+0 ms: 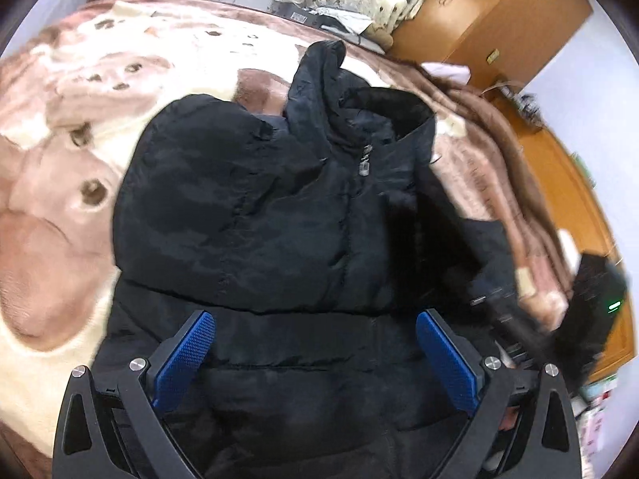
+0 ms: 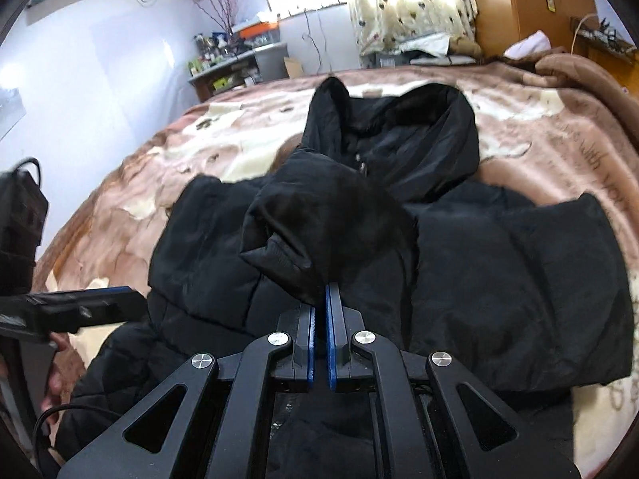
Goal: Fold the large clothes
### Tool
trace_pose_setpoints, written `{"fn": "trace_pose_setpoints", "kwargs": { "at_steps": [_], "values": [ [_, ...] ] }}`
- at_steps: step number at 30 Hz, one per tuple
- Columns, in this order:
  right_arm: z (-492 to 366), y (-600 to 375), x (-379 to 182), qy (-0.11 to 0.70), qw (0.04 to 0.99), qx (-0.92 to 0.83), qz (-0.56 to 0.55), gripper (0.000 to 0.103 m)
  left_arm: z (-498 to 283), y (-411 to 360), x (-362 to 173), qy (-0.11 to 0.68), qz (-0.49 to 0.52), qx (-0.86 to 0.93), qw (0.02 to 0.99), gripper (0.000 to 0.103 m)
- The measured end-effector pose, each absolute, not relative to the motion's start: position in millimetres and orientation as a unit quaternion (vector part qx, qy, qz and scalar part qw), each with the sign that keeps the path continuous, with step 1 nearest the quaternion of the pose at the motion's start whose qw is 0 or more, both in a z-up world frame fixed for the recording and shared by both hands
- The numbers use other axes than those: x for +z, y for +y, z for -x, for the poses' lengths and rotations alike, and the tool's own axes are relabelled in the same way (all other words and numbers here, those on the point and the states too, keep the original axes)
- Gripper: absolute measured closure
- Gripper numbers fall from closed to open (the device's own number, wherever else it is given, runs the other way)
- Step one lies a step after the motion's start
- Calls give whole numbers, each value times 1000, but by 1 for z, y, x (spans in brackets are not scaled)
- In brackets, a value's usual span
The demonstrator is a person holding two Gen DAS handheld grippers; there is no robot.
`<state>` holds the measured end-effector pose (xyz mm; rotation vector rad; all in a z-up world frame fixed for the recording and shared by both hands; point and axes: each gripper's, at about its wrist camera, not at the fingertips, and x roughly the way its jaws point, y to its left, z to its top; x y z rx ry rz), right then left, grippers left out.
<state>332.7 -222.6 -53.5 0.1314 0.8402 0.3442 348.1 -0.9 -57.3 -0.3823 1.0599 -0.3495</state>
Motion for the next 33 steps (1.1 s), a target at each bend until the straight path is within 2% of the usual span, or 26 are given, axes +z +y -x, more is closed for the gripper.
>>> {"fn": "trace_pose_setpoints", "kwargs": {
  "at_steps": [6, 8, 9, 15, 24, 25, 26, 27, 29, 30, 32, 33],
  "values": [
    [-335, -237, -66, 450, 870, 173, -109, 74, -365, -15, -60, 504, 224, -192, 812, 1],
    [-329, -245, -63, 447, 871, 171, -117, 47, -373, -24, -60, 506, 215, -198, 812, 1],
    [-326, -249, -60, 444, 871, 172, -119, 42, -379, -31, -62, 511, 203, -203, 810, 1],
    [-301, -283, -39, 426, 880, 175, -118, 40, -402, -63, -73, 532, 160, -222, 801, 1],
    [-267, -360, -14, 394, 916, 61, -53, 40, -419, -94, -97, 558, 156, -180, 795, 2],
    [-267, -367, -16, 396, 915, 55, -48, 40, -419, -95, -98, 559, 159, -183, 793, 11],
    [-266, -371, -17, 396, 916, 51, -49, 40, -419, -98, -99, 562, 158, -180, 792, 28],
    [-266, -376, -19, 397, 915, 45, -54, 40, -420, -101, -100, 565, 150, -176, 792, 37],
    [-266, -381, -22, 399, 914, 38, -63, 40, -418, -104, -101, 568, 150, -179, 789, 64],
    [-267, -383, -24, 400, 913, 36, -69, 40, -417, -105, -99, 564, 148, -184, 791, 69],
    [-267, -385, -28, 403, 911, 34, -78, 40, -413, -105, -91, 556, 141, -185, 798, 89],
    [-268, -386, -30, 403, 911, 32, -81, 40, -411, -104, -87, 550, 143, -189, 801, 90]
  ]
}}
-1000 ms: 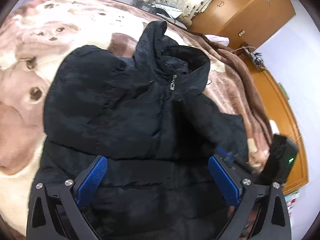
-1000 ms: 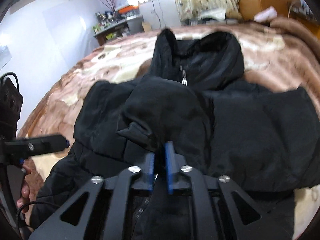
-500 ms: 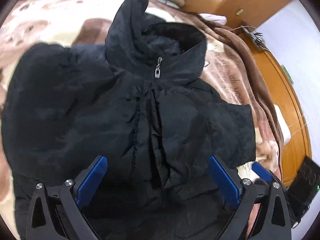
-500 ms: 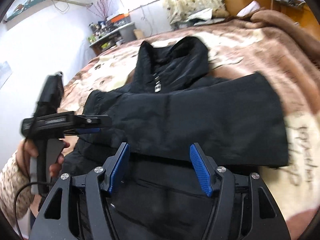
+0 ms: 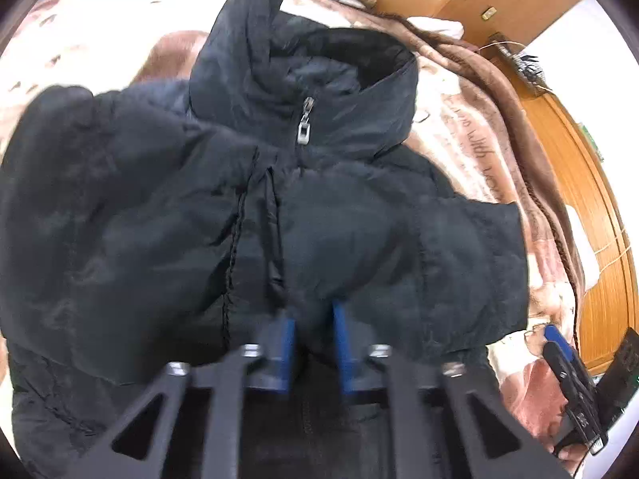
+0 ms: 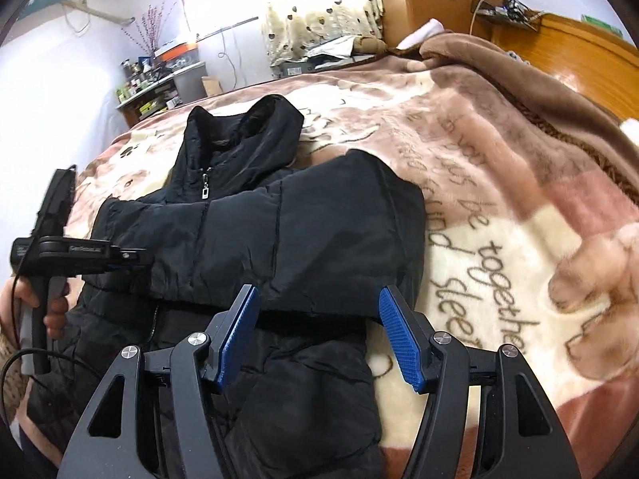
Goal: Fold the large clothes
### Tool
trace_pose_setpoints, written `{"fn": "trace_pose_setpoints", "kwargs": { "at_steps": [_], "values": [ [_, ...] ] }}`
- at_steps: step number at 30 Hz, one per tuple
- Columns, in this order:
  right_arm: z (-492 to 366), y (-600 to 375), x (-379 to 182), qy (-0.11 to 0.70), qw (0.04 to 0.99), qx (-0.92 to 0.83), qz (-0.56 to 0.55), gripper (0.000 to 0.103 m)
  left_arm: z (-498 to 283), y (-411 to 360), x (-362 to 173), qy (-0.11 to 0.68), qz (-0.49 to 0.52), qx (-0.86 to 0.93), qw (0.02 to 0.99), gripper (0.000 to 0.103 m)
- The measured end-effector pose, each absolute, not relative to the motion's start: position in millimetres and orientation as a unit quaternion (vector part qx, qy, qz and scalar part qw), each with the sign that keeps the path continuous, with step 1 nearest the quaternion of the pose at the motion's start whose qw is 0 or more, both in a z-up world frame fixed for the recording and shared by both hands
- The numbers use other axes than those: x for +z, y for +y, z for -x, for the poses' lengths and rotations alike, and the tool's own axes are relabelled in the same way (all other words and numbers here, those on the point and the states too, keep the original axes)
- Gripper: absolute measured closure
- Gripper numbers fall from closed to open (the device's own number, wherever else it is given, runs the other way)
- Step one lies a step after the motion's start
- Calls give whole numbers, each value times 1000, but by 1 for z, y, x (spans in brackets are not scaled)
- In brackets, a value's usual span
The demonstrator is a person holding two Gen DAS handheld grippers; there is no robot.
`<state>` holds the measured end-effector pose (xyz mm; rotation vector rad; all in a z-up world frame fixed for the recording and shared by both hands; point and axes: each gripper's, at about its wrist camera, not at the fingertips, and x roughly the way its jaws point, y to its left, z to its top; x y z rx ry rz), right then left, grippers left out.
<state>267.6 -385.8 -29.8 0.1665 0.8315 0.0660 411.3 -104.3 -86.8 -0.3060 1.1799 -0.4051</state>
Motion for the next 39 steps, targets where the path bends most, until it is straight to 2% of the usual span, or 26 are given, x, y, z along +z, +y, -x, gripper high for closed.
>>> {"fn": "trace_pose_setpoints", "kwargs": {
  "at_steps": [2, 12, 25, 30, 39],
  "values": [
    [-267, -387, -31, 405, 910, 27, -82, 40, -407, -96, -73, 530, 157, -193, 811, 94],
    [-279, -374, -25, 395, 914, 35, -85, 40, -399, -44, -7, 443, 177, -189, 858, 94],
    [-326, -336, -48, 415, 906, 52, -71, 40, -415, 0, -85, 499, 164, -92, 846, 94],
    [-344, -331, -76, 443, 894, 41, -53, 40, -416, -5, -97, 506, 125, -81, 850, 91],
    [-361, -325, -108, 478, 877, 36, -34, 40, -426, 0, -117, 528, 148, -86, 832, 89]
  ]
}}
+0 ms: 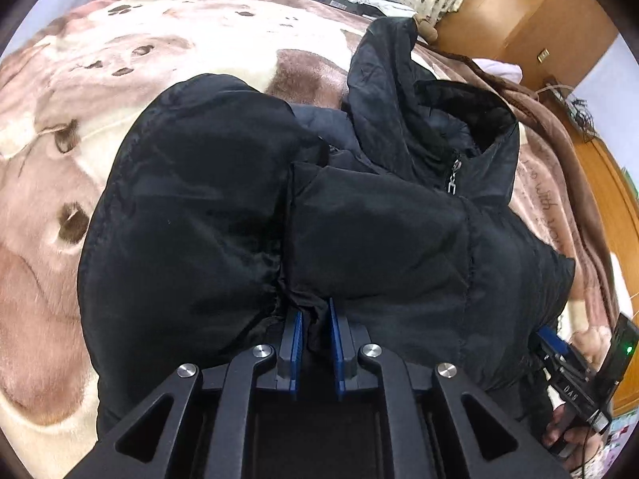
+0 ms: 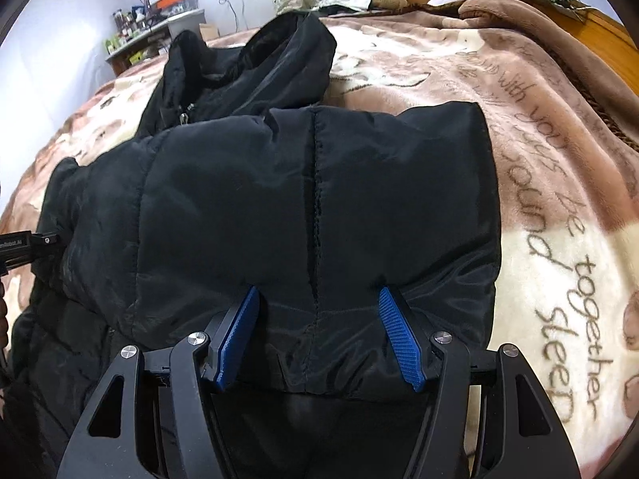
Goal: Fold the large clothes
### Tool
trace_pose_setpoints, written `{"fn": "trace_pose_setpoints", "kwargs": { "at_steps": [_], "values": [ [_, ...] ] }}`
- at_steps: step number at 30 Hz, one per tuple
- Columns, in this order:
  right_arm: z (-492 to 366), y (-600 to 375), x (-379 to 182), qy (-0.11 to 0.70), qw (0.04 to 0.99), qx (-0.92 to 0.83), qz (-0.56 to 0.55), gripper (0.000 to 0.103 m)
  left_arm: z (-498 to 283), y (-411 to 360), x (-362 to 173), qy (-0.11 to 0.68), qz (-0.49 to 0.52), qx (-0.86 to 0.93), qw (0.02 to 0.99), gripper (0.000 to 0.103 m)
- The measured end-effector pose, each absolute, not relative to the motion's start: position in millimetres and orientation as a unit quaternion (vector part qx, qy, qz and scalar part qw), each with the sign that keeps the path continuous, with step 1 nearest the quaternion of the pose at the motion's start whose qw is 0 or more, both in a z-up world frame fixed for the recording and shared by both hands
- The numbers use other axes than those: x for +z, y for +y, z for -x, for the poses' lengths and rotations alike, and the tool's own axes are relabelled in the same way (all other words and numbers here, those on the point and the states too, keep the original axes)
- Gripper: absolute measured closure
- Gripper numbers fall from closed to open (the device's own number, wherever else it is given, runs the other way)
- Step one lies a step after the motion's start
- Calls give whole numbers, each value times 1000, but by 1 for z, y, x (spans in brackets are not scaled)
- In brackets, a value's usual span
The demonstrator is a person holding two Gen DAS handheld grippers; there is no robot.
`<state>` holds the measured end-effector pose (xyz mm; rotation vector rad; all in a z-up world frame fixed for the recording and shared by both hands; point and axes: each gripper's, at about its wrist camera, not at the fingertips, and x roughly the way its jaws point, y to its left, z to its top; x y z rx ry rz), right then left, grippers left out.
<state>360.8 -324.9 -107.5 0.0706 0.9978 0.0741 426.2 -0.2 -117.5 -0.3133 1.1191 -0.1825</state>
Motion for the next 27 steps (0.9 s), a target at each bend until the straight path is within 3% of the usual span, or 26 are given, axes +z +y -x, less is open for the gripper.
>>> {"fn": "trace_pose_setpoints", "kwargs": {
  "at_steps": [6, 9, 11, 13, 17, 24, 27],
  "values": [
    [-366, -324, -109, 497, 866, 31, -29, 40, -426, 4, -119, 533, 169, -88, 824, 88],
    [-366, -328, -91, 502, 863, 34, -46, 40, -423, 12, -105, 524, 169, -90, 830, 68],
    [-364, -334, -73, 483, 872, 50, -67, 40, -423, 17, -97, 520, 176, -96, 830, 34],
    [-364, -343, -49, 456, 882, 67, -97, 40, -424, 25, -83, 510, 193, -99, 832, 24],
    [-382, -360, -15, 427, 887, 87, -153, 39, -445, 29, -48, 483, 174, -99, 852, 16],
    [-464, -370, 5, 413, 895, 59, -159, 36, -531, 17, -15, 478, 155, -111, 858, 15],
    [-498, -362, 2, 404, 903, 56, -134, 33, -572, 18, -20, 481, 193, -113, 848, 15]
  ]
}}
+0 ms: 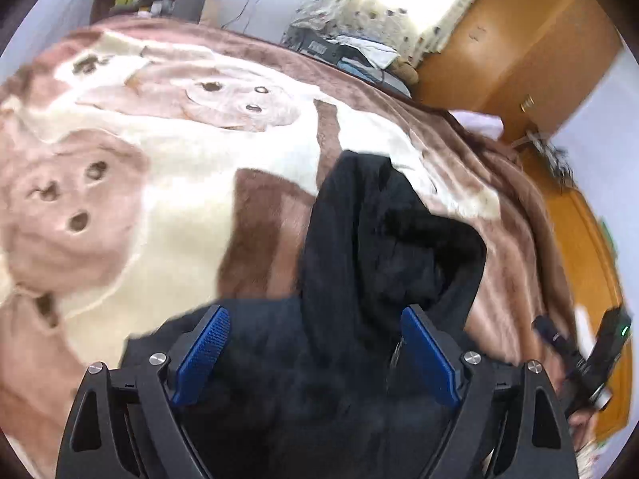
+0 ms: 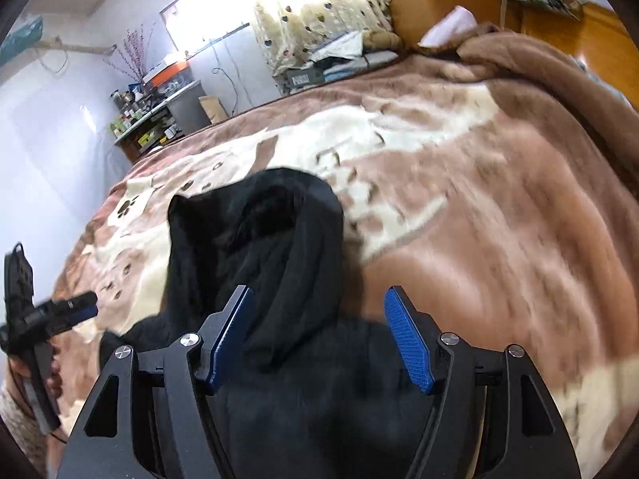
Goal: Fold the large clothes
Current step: 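Grasp the jacket hem with both tools and fold it up toward the hood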
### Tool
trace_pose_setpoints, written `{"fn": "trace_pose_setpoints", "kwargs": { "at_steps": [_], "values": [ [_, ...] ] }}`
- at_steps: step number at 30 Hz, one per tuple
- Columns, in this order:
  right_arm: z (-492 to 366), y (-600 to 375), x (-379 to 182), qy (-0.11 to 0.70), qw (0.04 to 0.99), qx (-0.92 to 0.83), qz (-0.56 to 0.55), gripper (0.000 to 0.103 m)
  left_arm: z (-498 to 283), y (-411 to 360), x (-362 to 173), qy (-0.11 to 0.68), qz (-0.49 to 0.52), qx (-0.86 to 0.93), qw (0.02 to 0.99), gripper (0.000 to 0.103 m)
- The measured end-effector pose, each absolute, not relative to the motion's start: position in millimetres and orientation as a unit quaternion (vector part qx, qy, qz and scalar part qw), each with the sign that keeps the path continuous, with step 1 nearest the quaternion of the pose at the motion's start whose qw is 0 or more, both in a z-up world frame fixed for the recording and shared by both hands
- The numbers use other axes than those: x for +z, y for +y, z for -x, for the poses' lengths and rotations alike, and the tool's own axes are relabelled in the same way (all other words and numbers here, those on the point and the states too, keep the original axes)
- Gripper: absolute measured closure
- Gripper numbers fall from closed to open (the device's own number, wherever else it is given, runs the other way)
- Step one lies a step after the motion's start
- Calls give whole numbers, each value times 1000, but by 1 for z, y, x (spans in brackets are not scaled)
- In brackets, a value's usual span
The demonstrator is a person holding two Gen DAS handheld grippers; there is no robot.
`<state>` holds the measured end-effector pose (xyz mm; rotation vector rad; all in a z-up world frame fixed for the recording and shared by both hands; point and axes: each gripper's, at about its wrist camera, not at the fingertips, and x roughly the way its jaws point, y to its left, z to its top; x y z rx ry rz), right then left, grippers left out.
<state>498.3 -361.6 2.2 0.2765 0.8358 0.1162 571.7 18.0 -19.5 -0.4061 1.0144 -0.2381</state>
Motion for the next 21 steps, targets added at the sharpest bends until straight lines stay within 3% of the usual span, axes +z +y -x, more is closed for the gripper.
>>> {"fn": "trace_pose_setpoints", "kwargs": {
  "at_steps": [4, 13, 15, 16, 17, 19, 21],
  "values": [
    [-543, -353, -10, 406, 905, 38, -120, 32, -619, 14, -34, 483, 240, -94, 837, 15],
    [-604, -332, -36, 416, 904, 30, -97, 33, -690, -22, -60, 491, 247, -108, 828, 16],
    [-604, -328, -37, 409, 907, 26, -98, 56, -695, -27, -68, 498, 246, -95, 826, 37],
    [-602, -326, -38, 406, 909, 22, -94, 79, -697, -28, -72, 503, 253, -97, 821, 61],
    [-601, -324, -39, 407, 908, 23, -93, 87, -698, -30, -75, 510, 252, -97, 817, 94],
    [-594, -319, -39, 403, 912, 22, -70, 96, -695, -32, -76, 513, 238, -85, 820, 99],
    [-587, -318, -35, 394, 917, 25, -60, 97, -686, -30, -68, 495, 232, -89, 833, 99]
  ]
}}
